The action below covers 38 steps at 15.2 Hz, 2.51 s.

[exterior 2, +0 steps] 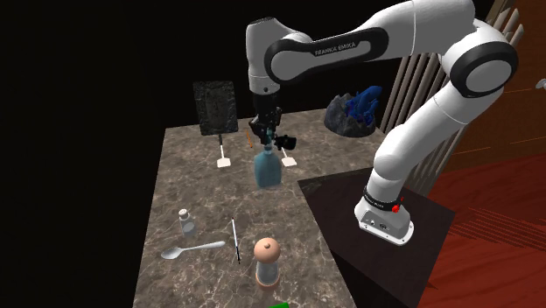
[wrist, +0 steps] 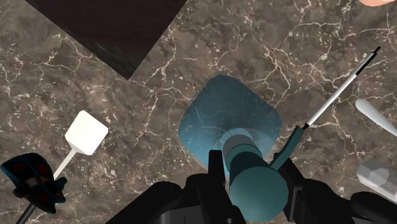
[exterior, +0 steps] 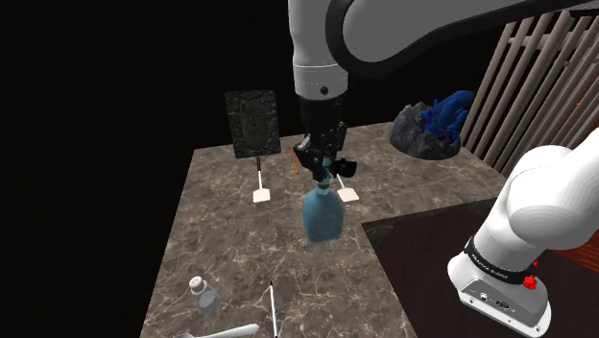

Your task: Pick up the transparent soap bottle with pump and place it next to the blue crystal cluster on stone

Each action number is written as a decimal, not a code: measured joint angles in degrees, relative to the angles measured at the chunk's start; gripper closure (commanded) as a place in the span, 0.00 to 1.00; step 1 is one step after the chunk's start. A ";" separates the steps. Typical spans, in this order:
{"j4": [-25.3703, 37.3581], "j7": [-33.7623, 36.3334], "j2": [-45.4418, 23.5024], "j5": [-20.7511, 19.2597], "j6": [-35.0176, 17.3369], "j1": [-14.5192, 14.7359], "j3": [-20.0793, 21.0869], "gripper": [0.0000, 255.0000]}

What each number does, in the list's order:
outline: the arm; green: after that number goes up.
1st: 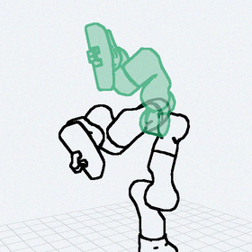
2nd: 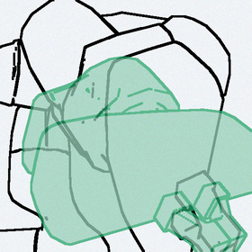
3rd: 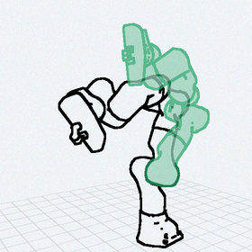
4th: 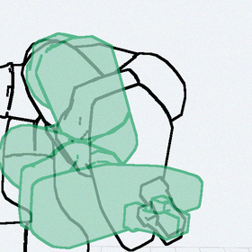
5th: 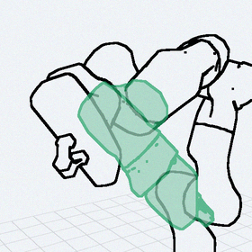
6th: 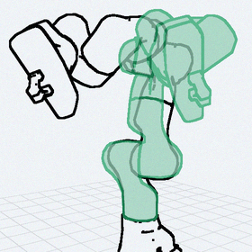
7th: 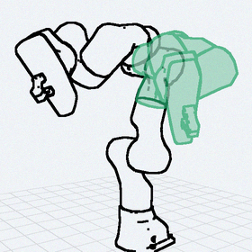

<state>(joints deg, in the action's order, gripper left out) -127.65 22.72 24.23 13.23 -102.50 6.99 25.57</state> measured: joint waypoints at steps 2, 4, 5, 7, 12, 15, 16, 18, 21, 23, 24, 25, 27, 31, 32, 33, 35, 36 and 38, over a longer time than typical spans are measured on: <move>1.23 -0.07 0.27 -0.11 1.53 -0.08 -0.34 1.00; 2.97 0.18 0.05 -0.30 3.03 -0.17 -0.42 1.00; 3.74 0.17 0.07 -0.39 3.83 -0.22 -0.57 1.00; 5.17 0.20 0.15 -0.52 5.34 -0.30 -0.83 1.00; 9.04 0.57 -0.09 -0.85 8.98 -0.48 -1.20 1.00; 12.23 0.92 -0.83 -1.22 11.44 -0.68 -1.33 1.00; 13.07 1.06 -0.87 -1.25 12.24 -0.68 -1.37 1.00; 14.49 1.02 -0.89 -1.37 13.66 -0.78 -1.63 1.00; 17.13 1.24 -1.39 -1.61 15.82 -0.92 -1.80 1.00; 19.16 1.50 -1.75 -1.75 17.48 -0.98 -1.86 1.00; 20.18 1.61 -2.13 -1.88 18.14 -1.05 -1.85 1.00; 21.32 1.85 -2.55 -1.99 18.86 -1.09 -1.78 1.00; 23.60 2.08 -3.26 -2.23 20.46 -1.22 -1.81 1.00; 27.79 2.59 -4.47 -2.61 23.48 -1.39 -1.81 1.00; 29.08 2.75 -4.88 -2.73 24.37 -1.44 -1.79 1.00; 30.45 2.92 -5.35 -2.87 25.28 -1.50 -1.77 1.00; 32.59 3.26 -5.96 -3.02 26.83 -1.55 -1.71 1.00; 33.55 3.48 -6.33 -3.10 27.42 -1.55 -1.60 1.00; 36.21 3.75 -7.40 -3.43 29.07 -1.67 -1.53 1.00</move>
<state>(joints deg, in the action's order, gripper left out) -91.44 26.47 16.83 9.80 -73.43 5.31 24.03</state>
